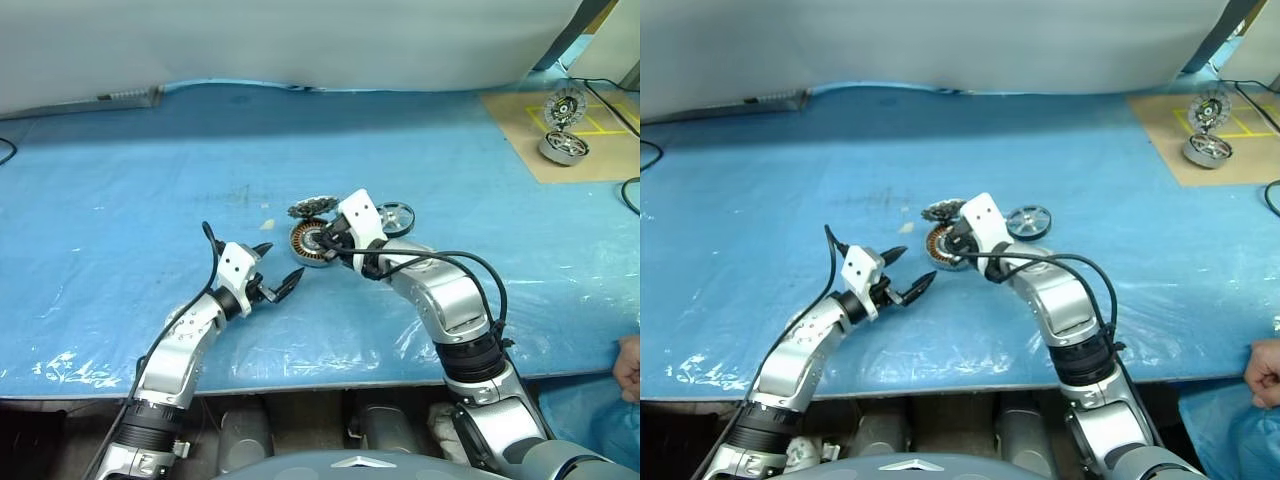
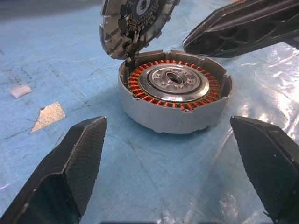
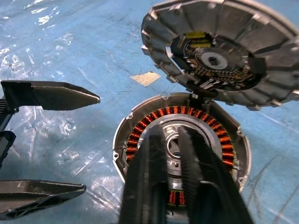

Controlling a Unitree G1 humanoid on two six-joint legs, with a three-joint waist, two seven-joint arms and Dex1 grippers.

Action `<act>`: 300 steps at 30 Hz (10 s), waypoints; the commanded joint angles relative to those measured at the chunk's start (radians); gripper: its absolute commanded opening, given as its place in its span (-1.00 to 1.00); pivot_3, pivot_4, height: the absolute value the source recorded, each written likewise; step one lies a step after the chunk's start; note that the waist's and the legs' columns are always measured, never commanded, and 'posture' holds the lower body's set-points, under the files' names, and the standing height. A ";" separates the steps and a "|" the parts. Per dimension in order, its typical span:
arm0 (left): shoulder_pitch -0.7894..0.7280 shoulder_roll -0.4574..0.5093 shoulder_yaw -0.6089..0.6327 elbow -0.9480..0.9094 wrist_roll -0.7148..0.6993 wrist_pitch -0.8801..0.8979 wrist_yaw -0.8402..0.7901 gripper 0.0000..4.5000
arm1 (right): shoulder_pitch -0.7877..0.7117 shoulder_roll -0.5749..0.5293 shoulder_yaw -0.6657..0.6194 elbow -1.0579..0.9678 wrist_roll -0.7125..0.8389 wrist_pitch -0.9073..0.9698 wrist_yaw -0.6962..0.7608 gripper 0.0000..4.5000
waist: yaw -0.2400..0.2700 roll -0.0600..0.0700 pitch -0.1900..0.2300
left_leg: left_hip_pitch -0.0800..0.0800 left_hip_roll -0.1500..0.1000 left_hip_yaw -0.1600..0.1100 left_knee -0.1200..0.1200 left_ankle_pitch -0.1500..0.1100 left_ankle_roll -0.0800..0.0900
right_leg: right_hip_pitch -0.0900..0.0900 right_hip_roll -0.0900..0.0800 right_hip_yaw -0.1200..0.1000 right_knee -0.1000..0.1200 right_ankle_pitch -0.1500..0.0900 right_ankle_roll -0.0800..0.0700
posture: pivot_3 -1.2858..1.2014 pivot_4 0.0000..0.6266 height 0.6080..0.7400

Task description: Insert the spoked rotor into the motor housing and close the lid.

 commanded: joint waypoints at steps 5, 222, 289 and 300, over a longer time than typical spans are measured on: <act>0.000 0.004 0.008 -0.017 0.000 -0.023 0.005 1.00 | -0.019 0.014 0.016 0.097 -0.015 -0.104 -0.010 -0.99 | 0.001 0.000 0.000 | 0.000 0.000 0.000 0.000 0.000 0.000 | 0.000 0.000 0.000 0.000 0.000 0.000 | 0.03 -0.52 1.00; -0.060 0.081 0.096 0.046 -0.075 0.031 -0.028 1.00 | -0.061 -0.281 -0.062 -0.156 0.149 0.034 0.191 -0.35 | 0.014 0.001 0.000 | 0.001 0.000 0.000 0.000 0.000 0.000 | 0.005 0.001 0.000 -0.003 0.001 0.001 | 0.03 -0.52 1.00; -1.228 -0.064 0.139 1.317 0.195 0.015 -0.755 -0.99 | 0.454 -0.050 -0.136 -0.195 0.069 -0.402 -0.106 -1.00 | 0.054 -0.005 0.004 | 0.000 -0.006 -0.004 -0.006 0.000 0.000 | 0.009 -0.004 -0.002 -0.013 0.004 0.005 | 0.03 -0.52 1.00; -0.572 -0.050 0.194 0.306 0.045 0.073 -0.460 -1.00 | 0.258 -0.173 -0.224 -0.183 0.113 -0.176 -0.061 -0.33 | 0.049 -0.004 0.004 | -0.001 -0.003 -0.004 -0.008 0.000 0.000 | 0.009 -0.003 -0.004 -0.013 0.003 0.004 | 0.03 -0.52 1.00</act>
